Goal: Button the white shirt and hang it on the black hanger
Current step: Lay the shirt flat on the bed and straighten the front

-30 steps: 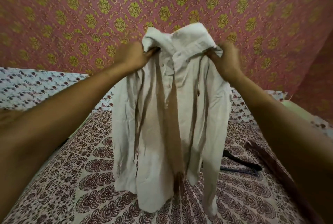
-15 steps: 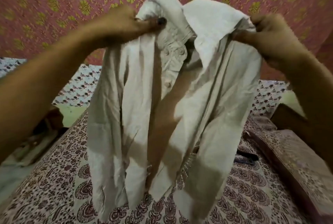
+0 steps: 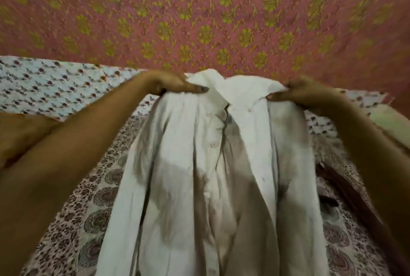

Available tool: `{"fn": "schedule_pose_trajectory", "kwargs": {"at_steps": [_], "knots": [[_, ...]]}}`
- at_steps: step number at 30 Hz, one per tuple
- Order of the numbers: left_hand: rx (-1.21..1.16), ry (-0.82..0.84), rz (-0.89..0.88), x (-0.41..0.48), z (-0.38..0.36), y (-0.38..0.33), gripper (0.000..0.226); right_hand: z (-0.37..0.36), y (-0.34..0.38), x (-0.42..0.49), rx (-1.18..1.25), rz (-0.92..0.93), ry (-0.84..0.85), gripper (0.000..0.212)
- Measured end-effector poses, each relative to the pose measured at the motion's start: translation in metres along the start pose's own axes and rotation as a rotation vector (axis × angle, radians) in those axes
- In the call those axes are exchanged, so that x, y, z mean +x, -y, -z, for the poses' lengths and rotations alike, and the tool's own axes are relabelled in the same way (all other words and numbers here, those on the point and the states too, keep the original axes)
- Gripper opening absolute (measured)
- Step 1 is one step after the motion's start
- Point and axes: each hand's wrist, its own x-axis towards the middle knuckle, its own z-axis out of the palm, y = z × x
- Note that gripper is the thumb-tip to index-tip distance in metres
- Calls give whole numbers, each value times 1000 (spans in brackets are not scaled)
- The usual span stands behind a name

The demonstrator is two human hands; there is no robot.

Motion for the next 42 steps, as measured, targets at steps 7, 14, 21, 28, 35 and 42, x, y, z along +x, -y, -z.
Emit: {"fn": "schedule_pose_trajectory", "kwargs": {"at_steps": [7,14,21,28,35,42], "knots": [[-138,-483,-49,197,-65,120,56,-130,-167,117,69,-219,-198,55],[244,-170,60,255,-166,289,41,-279,-318,52,-14,-369,-70,44],[472,76,410,220,-268,473,52,-360,-377,-78,-191,-600,-226,48],[456,-162,304,175,-281,482,63,-430,-382,-176,-65,-1069,-362,68],[681,-563,211,147,-262,474,42,-448,-369,-215,-248,-1139,-623,64],[308,-310,-122,31,-367,470,48,-428,-379,-268,-174,-1221,-476,60]]}}
